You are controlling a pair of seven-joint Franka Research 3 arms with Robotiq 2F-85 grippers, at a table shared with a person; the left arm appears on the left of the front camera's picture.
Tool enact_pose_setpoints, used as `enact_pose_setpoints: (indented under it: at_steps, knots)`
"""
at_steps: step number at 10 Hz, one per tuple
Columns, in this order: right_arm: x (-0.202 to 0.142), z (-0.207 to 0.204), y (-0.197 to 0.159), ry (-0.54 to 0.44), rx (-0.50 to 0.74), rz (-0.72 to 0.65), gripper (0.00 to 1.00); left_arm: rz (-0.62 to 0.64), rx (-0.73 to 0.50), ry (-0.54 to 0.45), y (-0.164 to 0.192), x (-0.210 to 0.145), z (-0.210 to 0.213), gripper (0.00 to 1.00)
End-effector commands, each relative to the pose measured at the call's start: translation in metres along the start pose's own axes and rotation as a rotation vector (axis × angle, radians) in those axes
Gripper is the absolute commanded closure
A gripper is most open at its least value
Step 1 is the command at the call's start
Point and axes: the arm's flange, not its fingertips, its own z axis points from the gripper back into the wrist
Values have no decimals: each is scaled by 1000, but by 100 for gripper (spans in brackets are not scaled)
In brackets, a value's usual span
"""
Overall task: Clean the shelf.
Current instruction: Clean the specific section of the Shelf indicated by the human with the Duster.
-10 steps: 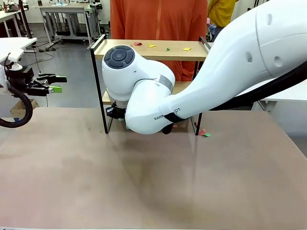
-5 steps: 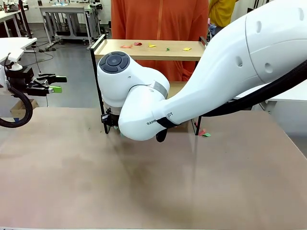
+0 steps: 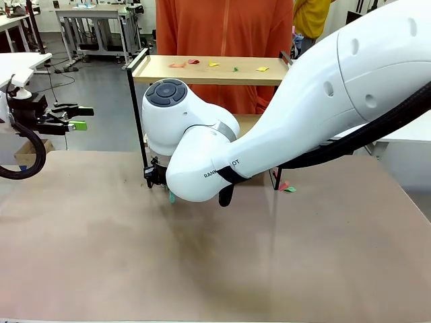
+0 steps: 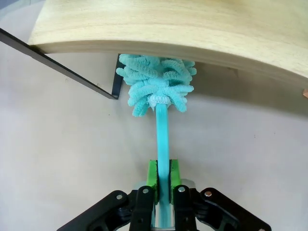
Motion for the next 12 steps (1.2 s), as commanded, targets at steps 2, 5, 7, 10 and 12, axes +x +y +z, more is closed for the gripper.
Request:
enact_pose_setpoints:
  at_steps: [2, 5, 7, 10, 12]
  knots:
    - [0, 2, 1, -11, -5, 10, 87, -7, -1, 4, -1, 3, 1, 0]
    - [-17, 14, -25, -17, -5, -90, 87, -7, -1, 4, -1, 3, 1, 0]
    - [-32, 24, -51, -10, -34, -133, 87, -7, -1, 4, -1, 3, 1, 0]
    - [-49, 40, -88, 16, -95, -207, 87, -7, -1, 4, -1, 3, 1, 0]
    - [-60, 51, -115, 31, -122, -262, 87, -7, -1, 4, -1, 3, 1, 0]
